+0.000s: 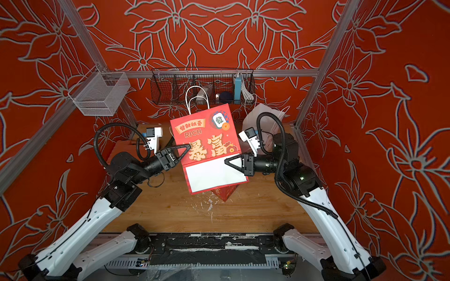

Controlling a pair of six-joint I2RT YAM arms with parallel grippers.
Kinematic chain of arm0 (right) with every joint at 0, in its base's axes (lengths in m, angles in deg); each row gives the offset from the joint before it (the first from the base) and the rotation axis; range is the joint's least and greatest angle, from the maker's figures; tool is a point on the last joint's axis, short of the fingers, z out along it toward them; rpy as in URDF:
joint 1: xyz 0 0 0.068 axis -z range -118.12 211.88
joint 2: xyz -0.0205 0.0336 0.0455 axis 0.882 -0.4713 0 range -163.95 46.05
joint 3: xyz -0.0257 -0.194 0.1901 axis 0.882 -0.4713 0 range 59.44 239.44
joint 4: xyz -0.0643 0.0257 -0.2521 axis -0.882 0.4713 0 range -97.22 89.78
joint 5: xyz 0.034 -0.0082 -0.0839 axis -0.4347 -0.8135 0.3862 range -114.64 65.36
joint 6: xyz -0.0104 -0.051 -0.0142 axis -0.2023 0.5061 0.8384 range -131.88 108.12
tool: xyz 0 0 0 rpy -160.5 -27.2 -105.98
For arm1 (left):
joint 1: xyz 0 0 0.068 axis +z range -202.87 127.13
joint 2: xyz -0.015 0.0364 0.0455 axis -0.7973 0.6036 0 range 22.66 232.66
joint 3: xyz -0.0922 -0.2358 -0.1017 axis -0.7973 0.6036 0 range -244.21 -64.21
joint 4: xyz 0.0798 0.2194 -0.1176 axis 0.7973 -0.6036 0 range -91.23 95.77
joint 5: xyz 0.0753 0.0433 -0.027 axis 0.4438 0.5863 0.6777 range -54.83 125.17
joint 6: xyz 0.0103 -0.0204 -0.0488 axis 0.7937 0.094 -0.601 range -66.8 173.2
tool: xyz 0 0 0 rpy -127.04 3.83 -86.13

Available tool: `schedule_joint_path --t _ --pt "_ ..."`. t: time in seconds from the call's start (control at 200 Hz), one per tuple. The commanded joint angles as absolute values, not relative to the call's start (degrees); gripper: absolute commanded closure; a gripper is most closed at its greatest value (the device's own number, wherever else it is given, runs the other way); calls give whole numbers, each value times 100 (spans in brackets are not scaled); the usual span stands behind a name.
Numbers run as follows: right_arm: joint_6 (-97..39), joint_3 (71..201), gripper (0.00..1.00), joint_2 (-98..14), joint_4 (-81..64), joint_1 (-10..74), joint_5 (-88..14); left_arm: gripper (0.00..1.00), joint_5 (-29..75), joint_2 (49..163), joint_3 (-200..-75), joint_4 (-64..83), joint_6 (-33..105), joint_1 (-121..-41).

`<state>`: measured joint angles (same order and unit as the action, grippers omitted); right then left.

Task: Put away the paper bag
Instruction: Press the paper bag.

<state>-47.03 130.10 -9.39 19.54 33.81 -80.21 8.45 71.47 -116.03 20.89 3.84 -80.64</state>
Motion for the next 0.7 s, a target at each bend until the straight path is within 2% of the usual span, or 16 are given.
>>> schedule_joint_path --t 0.0,0.175,0.2,0.255,0.31,0.345,0.365,0.455,0.666,0.691 --pt "-4530 12984 100 -826 1975 3308 -8140 98 1350 6972 -11839 1931 642 -7959" --pt "-4337 13013 100 -888 2213 3247 -8126 100 1343 6994 -11688 2295 266 -7701" --pt "-4356 12998 100 -896 2187 3229 -8124 94 1304 6994 -11723 2296 242 -7649" --pt "-4391 12935 100 -905 2090 3175 -8133 73 1256 6981 -11843 2234 256 -7570" --pt "-4365 12905 100 -938 2047 3107 -8133 68 1303 6959 -11928 2187 264 -7502" --pt "-4331 12918 100 -973 2085 3070 -8125 68 1321 6959 -11978 2177 258 -7447" --pt "-4314 12937 100 -998 2116 3056 -8112 72 1325 6971 -12010 2162 245 -7407" --pt "-4264 13002 100 -1070 2222 2992 -8063 100 1169 7052 -12099 2177 130 -7149" --pt "-4176 13205 100 -1146 2487 2920 -8037 100 943 7134 -11985 2602 -182 -6773" --pt "-4168 13244 100 -1175 2515 2898 -8028 89 929 7141 -11985 2645 -190 -6765"
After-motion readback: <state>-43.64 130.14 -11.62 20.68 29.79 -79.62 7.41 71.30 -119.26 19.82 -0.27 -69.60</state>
